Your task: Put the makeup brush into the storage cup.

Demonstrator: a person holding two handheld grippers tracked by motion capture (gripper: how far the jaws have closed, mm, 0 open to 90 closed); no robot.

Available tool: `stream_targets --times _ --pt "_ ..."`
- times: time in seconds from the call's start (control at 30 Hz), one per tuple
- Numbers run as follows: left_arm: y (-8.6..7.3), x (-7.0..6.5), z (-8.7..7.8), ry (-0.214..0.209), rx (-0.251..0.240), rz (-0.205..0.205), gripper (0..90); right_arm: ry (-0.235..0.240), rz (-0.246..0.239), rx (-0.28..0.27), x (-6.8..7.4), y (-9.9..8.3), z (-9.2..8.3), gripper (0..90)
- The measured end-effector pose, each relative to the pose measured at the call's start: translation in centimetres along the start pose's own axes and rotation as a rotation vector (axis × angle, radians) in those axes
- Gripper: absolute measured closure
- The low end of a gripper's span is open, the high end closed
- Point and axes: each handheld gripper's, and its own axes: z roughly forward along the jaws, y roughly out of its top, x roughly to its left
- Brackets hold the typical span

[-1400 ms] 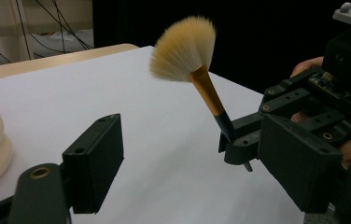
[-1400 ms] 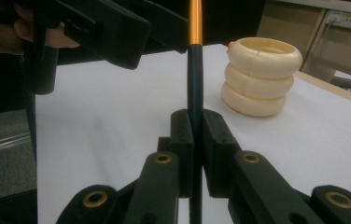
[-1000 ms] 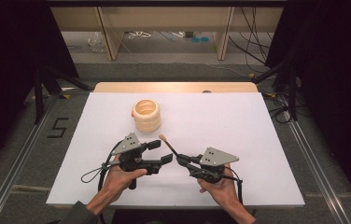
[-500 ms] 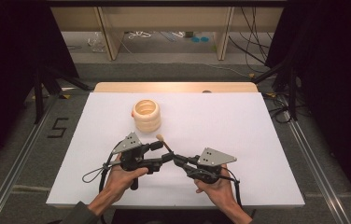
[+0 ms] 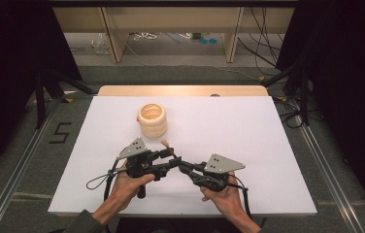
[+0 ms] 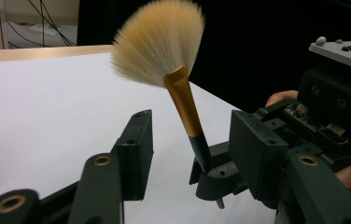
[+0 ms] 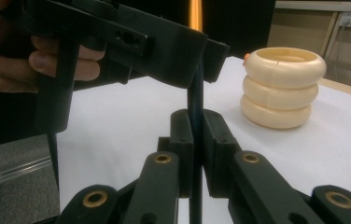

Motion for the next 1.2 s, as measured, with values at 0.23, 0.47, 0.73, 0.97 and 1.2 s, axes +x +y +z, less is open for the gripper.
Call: stream_targets --times 0.23,0.47,0.73,0.97,1.2 --pt "0.03 0.11 0.02 -0.033 -0.003 0.019 57.1 0.009 0.004 -0.010 0.18 0.00 0.15 84.4" --pt "-0.11 0.13 0.08 -0.040 -0.004 0.019 62.8 0.010 0.005 -0.016 0.21 0.03 0.16 84.4" --pt "-0.11 0.02 -0.05 -0.030 -0.010 0.002 69.5 0.007 0.004 -0.011 0.18 0.07 0.04 84.4" --pt "-0.20 0.05 0.03 -0.047 -0.009 0.003 72.1 0.015 0.014 -0.015 0.40 0.10 0.08 84.4" --pt "-0.20 0.15 0.02 -0.071 -0.014 0.002 77.3 0.009 0.012 -0.021 0.42 0.13 0.06 84.4"
